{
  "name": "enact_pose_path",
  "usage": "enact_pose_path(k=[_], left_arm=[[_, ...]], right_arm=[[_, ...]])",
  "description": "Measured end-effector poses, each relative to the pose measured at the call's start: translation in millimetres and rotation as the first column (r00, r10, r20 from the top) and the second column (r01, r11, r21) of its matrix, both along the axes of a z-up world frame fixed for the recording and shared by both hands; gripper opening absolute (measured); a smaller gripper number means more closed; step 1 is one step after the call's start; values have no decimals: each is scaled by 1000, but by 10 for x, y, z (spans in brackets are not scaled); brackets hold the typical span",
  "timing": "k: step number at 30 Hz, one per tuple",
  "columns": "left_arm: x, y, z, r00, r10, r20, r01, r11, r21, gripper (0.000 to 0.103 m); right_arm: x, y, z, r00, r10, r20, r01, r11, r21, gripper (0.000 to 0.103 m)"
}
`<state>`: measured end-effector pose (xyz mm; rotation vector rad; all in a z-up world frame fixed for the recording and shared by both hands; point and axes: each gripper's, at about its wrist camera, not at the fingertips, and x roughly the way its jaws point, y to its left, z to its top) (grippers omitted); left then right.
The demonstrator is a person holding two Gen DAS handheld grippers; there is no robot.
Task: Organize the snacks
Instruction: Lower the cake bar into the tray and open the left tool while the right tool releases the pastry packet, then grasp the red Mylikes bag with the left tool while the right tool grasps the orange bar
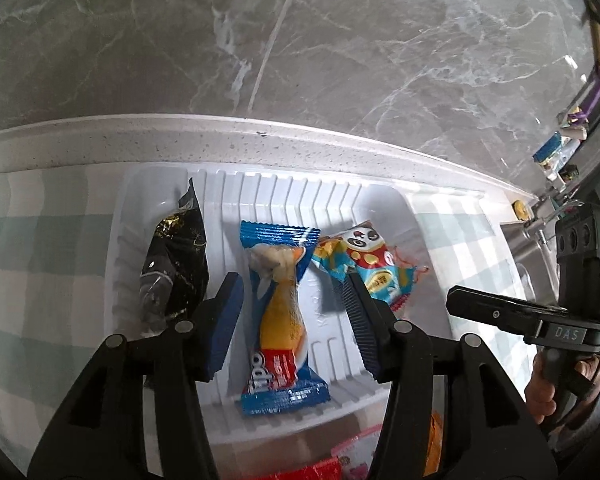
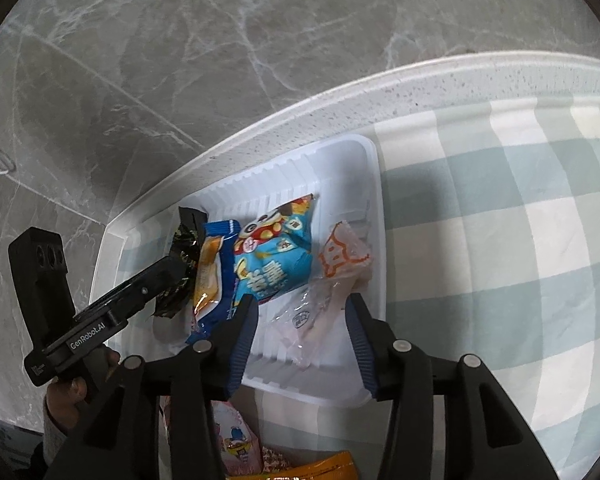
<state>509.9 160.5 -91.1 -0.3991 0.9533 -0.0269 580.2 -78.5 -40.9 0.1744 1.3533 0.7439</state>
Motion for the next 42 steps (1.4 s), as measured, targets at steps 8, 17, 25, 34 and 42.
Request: enact_pose_path(k=[8, 17, 25, 34, 42], left_arm=[[-473, 20, 224, 1000, 20, 22, -20, 1000, -2, 50], [-1138, 37, 380, 999, 50, 14, -50, 999, -6, 50], [-1617, -79, 264, 998, 54, -27, -55, 998, -24, 51], [-1910, -226, 103, 996, 40, -79, -41, 999, -21, 51], [-1899, -321, 5, 993, 17, -115, -19, 1000, -15, 52]], right_arm=[[-203, -102, 196, 999, 27, 42, -27, 1000, 5, 53], [-544, -332, 315, 1000, 17, -26, -15, 998, 55, 59], [-886, -579, 67, 972, -29, -235, 58, 991, 117, 67], [-1227, -855, -413, 829, -144, -540, 260, 955, 144, 75], [-1250, -844, -650, 724, -200, -660, 404, 899, 170, 75]])
